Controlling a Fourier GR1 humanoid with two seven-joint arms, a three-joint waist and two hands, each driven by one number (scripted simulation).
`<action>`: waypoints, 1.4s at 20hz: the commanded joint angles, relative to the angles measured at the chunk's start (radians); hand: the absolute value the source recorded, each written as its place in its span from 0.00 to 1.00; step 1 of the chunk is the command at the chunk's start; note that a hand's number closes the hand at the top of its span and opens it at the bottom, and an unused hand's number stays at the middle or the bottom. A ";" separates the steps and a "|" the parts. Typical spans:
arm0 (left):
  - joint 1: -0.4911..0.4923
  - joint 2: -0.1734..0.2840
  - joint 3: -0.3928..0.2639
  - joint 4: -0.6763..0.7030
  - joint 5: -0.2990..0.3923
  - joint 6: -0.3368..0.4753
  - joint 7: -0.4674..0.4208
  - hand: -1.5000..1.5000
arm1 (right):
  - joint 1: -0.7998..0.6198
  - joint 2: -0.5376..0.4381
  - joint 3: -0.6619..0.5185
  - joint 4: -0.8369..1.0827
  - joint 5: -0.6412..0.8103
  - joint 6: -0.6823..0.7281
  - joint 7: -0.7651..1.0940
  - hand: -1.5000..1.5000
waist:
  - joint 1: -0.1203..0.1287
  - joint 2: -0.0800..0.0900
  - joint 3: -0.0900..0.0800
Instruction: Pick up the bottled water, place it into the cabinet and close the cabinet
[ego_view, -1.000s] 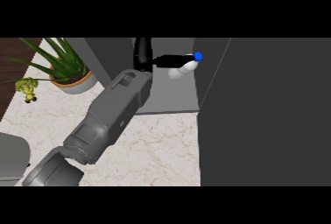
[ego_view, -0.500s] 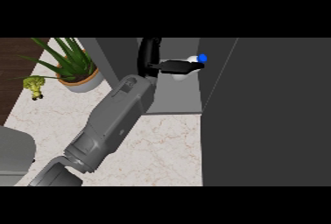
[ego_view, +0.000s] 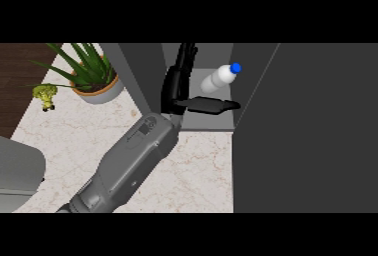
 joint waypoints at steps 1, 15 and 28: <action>0.178 0.000 -0.109 -0.211 0.008 0.055 0.009 0.00 | 0.019 -0.006 -0.018 -0.115 -0.056 -0.019 0.059 0.00 | 0.006 -0.002 0.000; 0.566 0.159 -0.205 -0.701 -0.064 0.075 0.098 0.00 | 0.016 -0.116 0.116 -0.179 0.003 0.051 0.156 1.00 | 0.008 0.001 -0.001; 0.871 0.352 -0.195 -0.988 -0.057 0.020 0.061 0.00 | -0.048 -0.126 0.471 -0.224 0.218 0.052 0.285 1.00 | 0.009 0.001 -0.003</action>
